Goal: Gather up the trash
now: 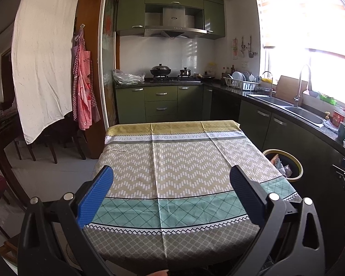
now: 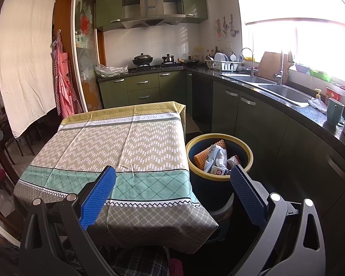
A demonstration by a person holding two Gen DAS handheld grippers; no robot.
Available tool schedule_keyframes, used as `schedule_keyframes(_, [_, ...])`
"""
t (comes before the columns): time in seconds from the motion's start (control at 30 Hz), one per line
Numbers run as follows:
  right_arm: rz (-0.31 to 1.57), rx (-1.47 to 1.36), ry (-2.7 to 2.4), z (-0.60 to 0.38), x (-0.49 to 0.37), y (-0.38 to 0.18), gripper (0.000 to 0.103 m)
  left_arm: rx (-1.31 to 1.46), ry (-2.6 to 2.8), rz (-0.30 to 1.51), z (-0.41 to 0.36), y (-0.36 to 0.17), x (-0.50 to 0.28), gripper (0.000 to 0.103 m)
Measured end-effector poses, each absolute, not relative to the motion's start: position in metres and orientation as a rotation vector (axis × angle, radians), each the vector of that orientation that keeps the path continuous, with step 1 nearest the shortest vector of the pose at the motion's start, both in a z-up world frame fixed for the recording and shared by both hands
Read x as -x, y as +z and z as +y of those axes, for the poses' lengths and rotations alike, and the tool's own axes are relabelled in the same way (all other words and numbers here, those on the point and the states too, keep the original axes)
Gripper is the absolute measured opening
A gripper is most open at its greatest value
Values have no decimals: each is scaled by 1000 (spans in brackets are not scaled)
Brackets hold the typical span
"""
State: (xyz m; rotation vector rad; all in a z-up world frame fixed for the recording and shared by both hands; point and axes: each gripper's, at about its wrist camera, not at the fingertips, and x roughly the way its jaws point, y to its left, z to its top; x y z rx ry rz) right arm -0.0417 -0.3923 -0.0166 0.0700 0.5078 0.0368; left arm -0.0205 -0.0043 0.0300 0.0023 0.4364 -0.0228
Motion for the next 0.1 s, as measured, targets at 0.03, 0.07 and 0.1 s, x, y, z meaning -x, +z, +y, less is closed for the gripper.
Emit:
schedule_keyframes(0.03, [508, -71, 38, -393, 41, -16, 98, 2, -24, 440, -3, 30, 20, 96])
schedule_keyframes(0.07, [509, -70, 38, -393, 41, -16, 98, 3, -25, 443, -3, 29, 19, 96])
schedule_keyframes(0.1, [509, -70, 37, -393, 41, -16, 98, 2, -27, 447, -3, 29, 18, 96])
